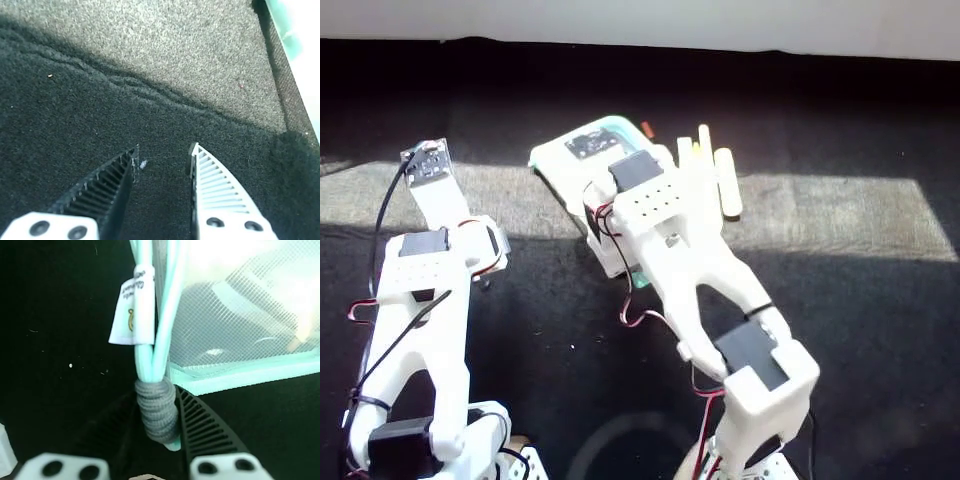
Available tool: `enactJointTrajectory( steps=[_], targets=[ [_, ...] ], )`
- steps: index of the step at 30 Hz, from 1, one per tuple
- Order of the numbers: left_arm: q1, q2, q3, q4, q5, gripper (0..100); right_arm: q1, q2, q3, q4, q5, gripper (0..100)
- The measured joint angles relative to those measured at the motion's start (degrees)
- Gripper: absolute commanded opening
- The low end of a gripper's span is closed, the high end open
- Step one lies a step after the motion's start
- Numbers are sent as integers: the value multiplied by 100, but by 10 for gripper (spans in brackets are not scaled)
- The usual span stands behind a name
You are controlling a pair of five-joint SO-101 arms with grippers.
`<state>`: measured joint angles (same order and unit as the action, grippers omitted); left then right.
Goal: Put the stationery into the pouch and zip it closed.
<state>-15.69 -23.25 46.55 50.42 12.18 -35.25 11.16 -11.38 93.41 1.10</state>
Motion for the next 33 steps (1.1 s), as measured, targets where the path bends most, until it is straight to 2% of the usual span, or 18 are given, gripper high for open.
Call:
enactJointTrajectory(
  steps=[6,8,14,17,25,29,33],
  targets=[
    [0,0,0,0,0,178,-97,-246,97,211,167,154],
    [0,0,0,0,0,178,-167,-246,264,202,255,154],
    [0,0,0,-9,0,178,-360,264,352,-862,273,151],
    [0,0,0,-9,0,178,-352,624,-62,-1187,273,152],
    [0,0,0,-9,0,178,-220,747,-1319,-105,273,152],
    [0,0,0,-9,0,178,343,765,-914,-35,299,152],
    [0,0,0,-9,0,178,448,765,-26,-352,677,152]
  ],
)
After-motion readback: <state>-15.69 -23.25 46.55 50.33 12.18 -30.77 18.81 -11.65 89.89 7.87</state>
